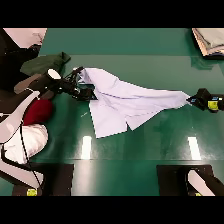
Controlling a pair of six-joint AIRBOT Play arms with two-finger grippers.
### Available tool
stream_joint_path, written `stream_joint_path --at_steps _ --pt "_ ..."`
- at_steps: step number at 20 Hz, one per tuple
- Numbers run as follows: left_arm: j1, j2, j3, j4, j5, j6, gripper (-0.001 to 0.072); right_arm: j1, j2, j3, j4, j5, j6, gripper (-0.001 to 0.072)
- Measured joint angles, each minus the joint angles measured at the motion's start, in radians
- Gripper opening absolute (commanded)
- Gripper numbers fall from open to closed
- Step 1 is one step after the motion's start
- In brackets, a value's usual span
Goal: Fold the shirts.
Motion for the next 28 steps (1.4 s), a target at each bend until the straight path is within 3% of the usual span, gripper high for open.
stream_joint_path --at_steps 2,3,11,16,22,28 --pt "-0.007 -0.004 -0.007 0.022 -0.047 -0.006 0.0103 0.000 0.000 0.000 0.000 0.000 0.000 0.0013" --pt "-0.010 -0.004 -0.007 0.030 -0.058 -0.008 0.0025 0.000 0.000 0.000 0.000 0.000 0.000 0.0012" --pt "0.027 0.098 0.095 0.018 -0.114 -0.066 0.0023 0.000 0.000 0.128 -0.001 0.000 -0.013 0.0012" --pt "0.131 0.367 0.374 0.016 -0.118 -0.091 0.0024 0.000 0.000 0.454 0.000 0.001 -0.037 0.0012" --pt "0.187 0.686 0.716 0.019 -0.009 -0.095 0.0024 0.000 0.000 0.877 0.000 -0.004 -0.080 0.0012" --pt "0.193 0.903 0.803 0.019 0.102 -0.134 0.0023 0.000 0.014 1.160 -0.036 0.052 -0.096 0.0011"
